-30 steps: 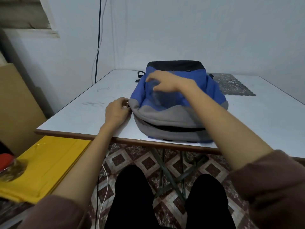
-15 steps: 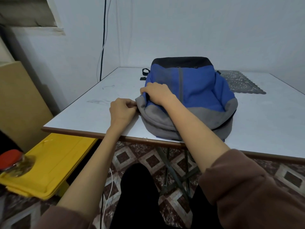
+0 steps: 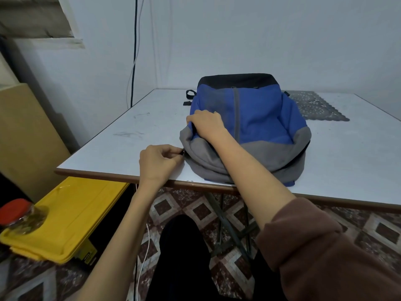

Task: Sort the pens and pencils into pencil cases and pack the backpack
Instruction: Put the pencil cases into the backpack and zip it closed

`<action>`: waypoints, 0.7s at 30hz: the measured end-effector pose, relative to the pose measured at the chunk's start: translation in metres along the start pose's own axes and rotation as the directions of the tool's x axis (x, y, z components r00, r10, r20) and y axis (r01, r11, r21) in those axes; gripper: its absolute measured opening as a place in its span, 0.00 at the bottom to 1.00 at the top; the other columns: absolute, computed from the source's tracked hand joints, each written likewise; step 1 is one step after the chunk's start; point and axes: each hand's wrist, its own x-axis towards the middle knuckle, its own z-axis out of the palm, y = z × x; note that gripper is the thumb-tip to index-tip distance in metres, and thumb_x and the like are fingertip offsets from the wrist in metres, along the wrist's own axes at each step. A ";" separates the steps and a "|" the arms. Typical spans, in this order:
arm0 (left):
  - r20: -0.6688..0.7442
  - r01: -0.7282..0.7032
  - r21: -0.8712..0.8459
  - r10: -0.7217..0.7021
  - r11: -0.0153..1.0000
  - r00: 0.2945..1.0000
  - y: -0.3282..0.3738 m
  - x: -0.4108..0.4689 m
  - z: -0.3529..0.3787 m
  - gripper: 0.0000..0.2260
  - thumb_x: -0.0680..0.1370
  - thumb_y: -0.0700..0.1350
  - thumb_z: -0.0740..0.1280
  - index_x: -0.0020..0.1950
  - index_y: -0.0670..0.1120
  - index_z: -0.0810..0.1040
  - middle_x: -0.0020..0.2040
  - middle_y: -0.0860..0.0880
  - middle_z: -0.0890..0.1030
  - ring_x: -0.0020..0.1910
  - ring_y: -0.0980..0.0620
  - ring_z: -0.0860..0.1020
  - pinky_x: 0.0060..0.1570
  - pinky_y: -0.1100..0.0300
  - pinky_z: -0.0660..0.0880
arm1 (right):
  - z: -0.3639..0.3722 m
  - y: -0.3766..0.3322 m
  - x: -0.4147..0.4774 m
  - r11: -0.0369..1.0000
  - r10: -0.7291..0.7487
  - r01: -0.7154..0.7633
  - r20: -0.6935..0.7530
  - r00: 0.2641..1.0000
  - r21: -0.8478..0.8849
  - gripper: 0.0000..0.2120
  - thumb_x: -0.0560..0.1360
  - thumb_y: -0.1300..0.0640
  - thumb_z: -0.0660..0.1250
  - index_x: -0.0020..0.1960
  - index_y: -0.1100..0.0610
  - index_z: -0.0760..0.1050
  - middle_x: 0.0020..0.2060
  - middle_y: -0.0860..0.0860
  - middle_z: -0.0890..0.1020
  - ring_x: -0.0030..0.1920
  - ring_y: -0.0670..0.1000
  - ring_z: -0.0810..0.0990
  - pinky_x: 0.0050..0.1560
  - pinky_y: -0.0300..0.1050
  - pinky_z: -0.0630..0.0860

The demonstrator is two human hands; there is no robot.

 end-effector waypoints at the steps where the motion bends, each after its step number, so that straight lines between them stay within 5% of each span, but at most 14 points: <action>1: -0.002 0.007 -0.018 -0.007 1.000 1.000 0.000 -0.003 -0.001 0.07 0.71 0.39 0.73 0.45 0.49 0.86 0.35 0.56 0.82 0.38 0.61 0.79 0.44 0.65 0.74 | 0.001 0.000 0.000 1.000 0.006 -0.006 -0.005 1.000 -0.002 0.14 0.78 0.65 0.57 0.59 0.52 0.74 0.53 0.53 0.76 0.53 0.54 0.76 0.49 0.49 0.68; 4: 0.001 0.019 -0.081 -0.019 0.997 1.000 -0.003 -0.015 -0.007 0.07 0.71 0.37 0.73 0.43 0.49 0.86 0.35 0.54 0.83 0.34 0.64 0.78 0.38 0.75 0.71 | 0.002 0.000 0.001 1.000 0.022 -0.022 -0.002 1.000 -0.010 0.14 0.79 0.64 0.58 0.60 0.52 0.74 0.54 0.53 0.76 0.54 0.54 0.76 0.55 0.51 0.69; 9: 0.063 0.029 -0.154 -0.020 0.988 0.998 -0.007 -0.031 -0.014 0.07 0.71 0.36 0.74 0.44 0.47 0.86 0.37 0.49 0.85 0.37 0.57 0.81 0.37 0.70 0.77 | -0.001 -0.001 -0.002 1.000 0.023 -0.023 0.029 0.999 0.000 0.14 0.78 0.65 0.58 0.60 0.53 0.74 0.54 0.53 0.76 0.55 0.55 0.75 0.62 0.56 0.68; 13: 0.082 0.026 -0.152 -0.013 0.988 0.997 -0.008 -0.029 -0.016 0.07 0.71 0.38 0.75 0.42 0.50 0.86 0.35 0.51 0.85 0.38 0.57 0.82 0.41 0.65 0.78 | -0.017 0.010 -0.005 0.915 0.008 -0.075 0.168 0.986 0.397 0.19 0.73 0.69 0.55 0.57 0.56 0.77 0.58 0.53 0.78 0.58 0.55 0.75 0.60 0.51 0.69; 18: 0.089 -0.011 -0.130 0.023 0.991 0.996 -0.007 -0.028 -0.021 0.08 0.71 0.40 0.74 0.41 0.54 0.85 0.38 0.58 0.85 0.42 0.61 0.81 0.46 0.66 0.75 | -0.058 -0.001 -0.058 0.554 -0.112 0.156 -0.113 0.987 0.818 0.20 0.73 0.69 0.60 0.58 0.50 0.78 0.60 0.47 0.77 0.60 0.47 0.75 0.60 0.35 0.70; 21: 0.082 -0.004 -0.146 0.016 0.989 0.997 -0.006 -0.028 -0.021 0.09 0.71 0.40 0.75 0.40 0.55 0.85 0.36 0.55 0.85 0.39 0.61 0.80 0.43 0.65 0.73 | -0.067 -0.012 -0.095 0.657 -0.247 0.304 -0.184 0.951 0.689 0.11 0.72 0.58 0.68 0.51 0.48 0.82 0.59 0.46 0.78 0.58 0.45 0.76 0.60 0.43 0.71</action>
